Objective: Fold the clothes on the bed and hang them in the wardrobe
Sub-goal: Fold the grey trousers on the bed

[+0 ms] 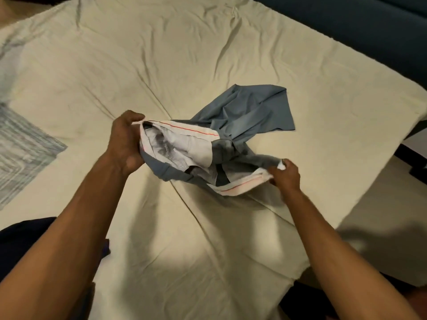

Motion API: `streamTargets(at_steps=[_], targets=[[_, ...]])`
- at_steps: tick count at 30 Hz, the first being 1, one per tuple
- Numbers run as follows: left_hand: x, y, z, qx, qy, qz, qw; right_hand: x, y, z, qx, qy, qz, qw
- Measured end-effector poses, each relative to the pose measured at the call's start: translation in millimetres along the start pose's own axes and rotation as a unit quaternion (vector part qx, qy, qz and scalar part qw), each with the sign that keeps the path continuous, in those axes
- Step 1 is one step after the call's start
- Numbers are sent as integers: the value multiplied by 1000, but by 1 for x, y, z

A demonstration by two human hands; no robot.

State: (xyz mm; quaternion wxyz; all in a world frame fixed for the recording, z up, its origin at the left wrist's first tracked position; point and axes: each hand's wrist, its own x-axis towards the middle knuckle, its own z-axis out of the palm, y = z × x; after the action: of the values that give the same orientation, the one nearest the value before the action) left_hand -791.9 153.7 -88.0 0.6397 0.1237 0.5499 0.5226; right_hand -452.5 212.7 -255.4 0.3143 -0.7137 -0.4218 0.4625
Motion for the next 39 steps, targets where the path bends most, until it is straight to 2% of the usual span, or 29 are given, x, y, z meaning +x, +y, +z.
streamTargets(at_steps=[1,2,4,5,7,9,10,11,12,13,14,15,16,18,20,24,27,29,31,35,39], targets=[[-4,3,-3,-13,-12,12,1000,0,-17,-8,136,3,35,990],[-7,6,-6,-37,-26,28,999,-1,-35,-17,240,9,34,970],[-9,5,-16,-79,-36,77,993,-3,-62,-29,335,36,-32,941],[-7,1,-21,-82,-34,99,991,-3,-65,-30,345,32,-43,937],[-3,-17,-26,-42,-40,114,992,-8,-56,-12,318,-30,18,947],[2,-45,-29,75,7,90,993,-17,-27,17,234,-115,115,958],[6,-60,-32,150,43,78,985,-19,-13,31,167,-113,128,971],[8,-73,-34,240,77,79,965,-21,-3,40,102,-97,112,984],[13,-86,-42,345,105,92,928,-25,1,43,49,-72,93,992],[16,-96,-50,467,129,112,867,-27,4,41,23,-46,84,995],[16,-104,-59,576,158,126,792,-28,6,35,2,-14,91,996],[12,-109,-67,642,191,131,731,-29,5,26,-17,11,98,995],[8,-110,-74,655,226,124,711,-30,5,16,-33,28,98,994],[-2,-106,-78,601,288,92,740,-35,-6,-8,-63,42,74,994],[-8,-92,-68,516,318,62,793,-40,-37,-31,-57,62,50,995],[-19,-35,-18,322,261,37,909,-44,-124,-77,84,95,24,992],[-39,27,36,106,225,83,965,-43,-193,-121,209,86,-7,974],[-52,68,71,-39,208,141,967,-52,-247,-152,293,99,-24,951],[-61,103,100,-106,183,179,961,-63,-296,-180,357,89,-31,929],[-86,166,161,-83,116,190,971,-80,-368,-233,305,47,-84,948],[-112,231,219,-61,60,225,971,-94,-435,-277,370,72,-128,917]])
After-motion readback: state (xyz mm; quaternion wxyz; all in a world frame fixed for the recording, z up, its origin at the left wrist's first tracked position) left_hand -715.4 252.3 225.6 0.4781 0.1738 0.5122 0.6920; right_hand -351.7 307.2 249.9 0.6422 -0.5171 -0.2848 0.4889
